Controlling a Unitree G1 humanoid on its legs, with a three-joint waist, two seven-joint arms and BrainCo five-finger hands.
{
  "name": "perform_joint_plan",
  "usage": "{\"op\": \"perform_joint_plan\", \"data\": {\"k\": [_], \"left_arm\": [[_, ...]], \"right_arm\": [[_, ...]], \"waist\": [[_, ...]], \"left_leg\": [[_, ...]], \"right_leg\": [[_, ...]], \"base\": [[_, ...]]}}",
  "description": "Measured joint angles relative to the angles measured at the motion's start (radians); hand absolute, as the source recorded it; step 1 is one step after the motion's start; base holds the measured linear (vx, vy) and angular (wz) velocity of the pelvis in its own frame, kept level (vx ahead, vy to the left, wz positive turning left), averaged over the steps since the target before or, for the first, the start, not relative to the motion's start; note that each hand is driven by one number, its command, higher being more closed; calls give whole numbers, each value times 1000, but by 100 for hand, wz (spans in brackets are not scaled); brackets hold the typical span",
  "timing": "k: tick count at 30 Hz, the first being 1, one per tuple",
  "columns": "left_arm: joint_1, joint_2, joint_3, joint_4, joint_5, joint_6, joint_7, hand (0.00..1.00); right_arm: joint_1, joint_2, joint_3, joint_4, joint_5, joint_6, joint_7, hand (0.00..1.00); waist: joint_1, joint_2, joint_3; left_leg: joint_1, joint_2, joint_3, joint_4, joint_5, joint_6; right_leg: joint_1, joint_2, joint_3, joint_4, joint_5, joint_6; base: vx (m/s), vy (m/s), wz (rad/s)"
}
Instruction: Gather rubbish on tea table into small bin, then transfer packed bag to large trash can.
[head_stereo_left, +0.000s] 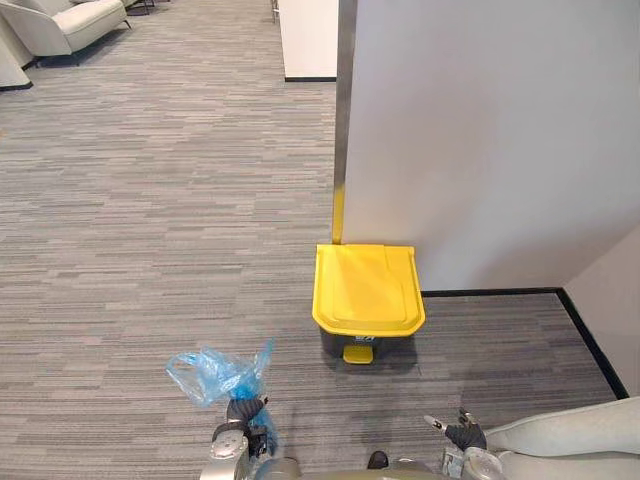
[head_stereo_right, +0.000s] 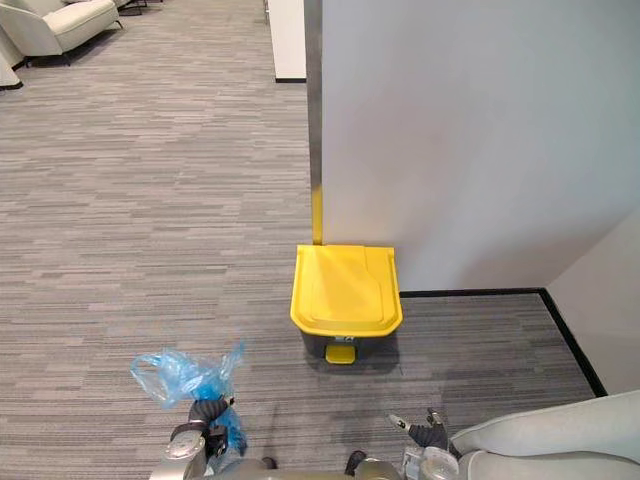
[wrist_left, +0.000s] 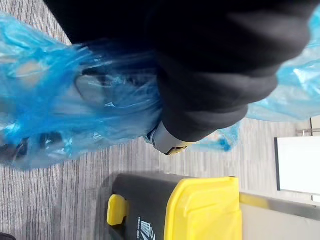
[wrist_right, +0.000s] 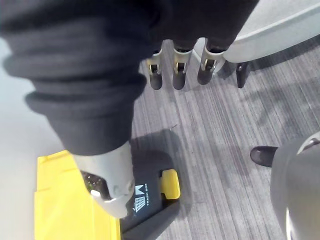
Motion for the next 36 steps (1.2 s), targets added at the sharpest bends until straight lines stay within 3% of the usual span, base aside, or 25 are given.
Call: {"op": "perform_joint_plan", "data": {"k": [3, 6, 8, 10, 11, 12, 15, 17, 18, 19, 20, 21, 22, 23, 25, 29, 34, 36], "left_arm": [[1, 0, -9, 0, 0, 0, -1, 100], [3, 1, -19, 0, 0, 0, -1, 100], [3, 3, -44, -1, 0, 0, -1, 100], [-4, 2, -55, -2, 0, 0, -1, 100], [-10, 6, -54, -3, 0, 0, 0, 100], [-10, 12, -56, 0, -1, 2, 0, 100], [-33, 54, -56, 1, -1, 2, 3, 100], [-68, 69, -53, 1, -1, 2, 7, 100], [-87, 80, -47, 0, -1, 0, 10, 100], [-94, 81, -44, 5, -1, 0, 12, 100], [-109, 73, -42, -1, -2, 0, 17, 100], [-119, 72, -43, -2, -2, -2, 17, 100], [-134, 66, -52, -2, -1, -4, 20, 100], [-143, 67, -56, -2, -1, -7, 21, 100], [-154, 69, -58, -8, -1, -8, 21, 100], [-181, 45, -45, -11, -1, -8, 18, 100], [-138, 29, -44, -53, -1, -8, 2, 100], [-130, 31, -42, -85, -1, -8, 2, 100]], "right_arm": [[-4, 1, 1, 0, 0, 0, 0, 0], [-3, 0, 1, -1, -1, 0, 0, 0], [2, -3, -2, -1, 0, 2, 0, 0], [3, -3, -11, -2, 0, 2, 0, 0], [6, -1, -12, 1, 0, 3, 1, 0], [8, 3, -11, 2, 1, 6, 2, 0], [3, 0, -15, -2, 9, 5, 1, 0], [-20, -4, -34, -5, 11, 7, -2, 0], [-32, -8, -38, -8, 18, 8, -4, 0], [-32, -17, -39, -8, 20, 9, -4, 0], [-49, -33, -47, -18, 21, 9, -7, 0], [-50, -33, -54, -31, 21, 8, -11, 0], [-41, -33, -91, -54, 36, 9, -18, 0], [-37, -35, -122, -60, 48, 9, -19, 0], [-33, -40, -145, -77, 60, 8, -19, 0], [-30, -33, -212, -90, 113, 8, -19, 0], [-11, -5, -216, -92, 198, 0, -19, 0], [5, -3, -204, -96, 204, -1, -20, 0]], "waist": [[2, -6, -4], [3, -12, -4], [2, -14, -3], [-3, -17, 0], [-7, -21, 15], [-5, -9, 26], [-12, -31, 40], [-20, -31, 71], [-21, -46, 88], [-23, -41, 92], [-19, -3, 109], [-21, -6, 115], [-27, -4, 119], [-22, -2, 119], [-25, 2, 121], [-44, 6, 119], [-61, -7, 111], [-75, 24, 91]], "left_leg": [[2, -9, 28, 4, -12, 10], [1, -23, 42, 62, -65, 15], [1, -35, 34, 150, -138, 30], [6, -51, -8, 190, -184, 58], [35, -54, -37, 214, -213, 69], [60, -34, -55, 239, -235, 72], [118, -19, -88, 252, -293, 70], [143, -7, -98, 290, -337, 55], [165, -12, -89, 335, -384, 28], [175, -2, -91, 356, -399, 17], [172, 28, -89, 378, -388, 18], [172, 24, -90, 376, -368, 19], [185, 16, -101, 367, -341, 39], [208, 19, -108, 366, -318, 40], [225, 38, -144, 377, -314, 41], [190, 75, -178, 387, -294, 4], [189, 106, -140, 320, -301, 12], [187, 151, -128, 193, -400, 7]], "right_leg": [[-10, -5, 36, 5, -1, 17], [-26, -32, 63, 77, -33, 55], [-43, -76, 68, 213, -86, 81], [-110, -112, 88, 419, -80, 104], [-195, -122, 114, 611, -66, 141], [-226, -84, 131, 625, -120, 118], [-298, -26, 129, 488, -124, 85], [-347, 5, 110, 321, -51, 62], [-348, 13, 83, 191, -7, 26], [-336, 19, 82, 201, 27, -1], [-332, 39, 71, 231, -18, 7], [-337, 29, 71, 254, -24, 0], [-345, 10, 64, 318, -73, -6], [-345, 6, 65, 378, -134, -1], [-346, 8, 52, 439, -198, -14], [-336, 27, 1, 393, -183, -35], [-345, 52, -6, 339, -145, -29], [-403, 89, -22, 320, -125, 4]], "base": [[75, 58, -16], [151, 123, -10], [196, 123, 16], [198, 107, 47], [247, 50, 53], [272, 24, 49], [319, -59, 40], [389, -156, 27], [309, -137, 18], [461, -155, 3], [318, -84, 5], [412, -150, 27], [318, -166, 40], [318, -166, 30], [232, -161, 11], [88, -150, 14], [-141, -66, 3], [-249, -87, 13]]}}
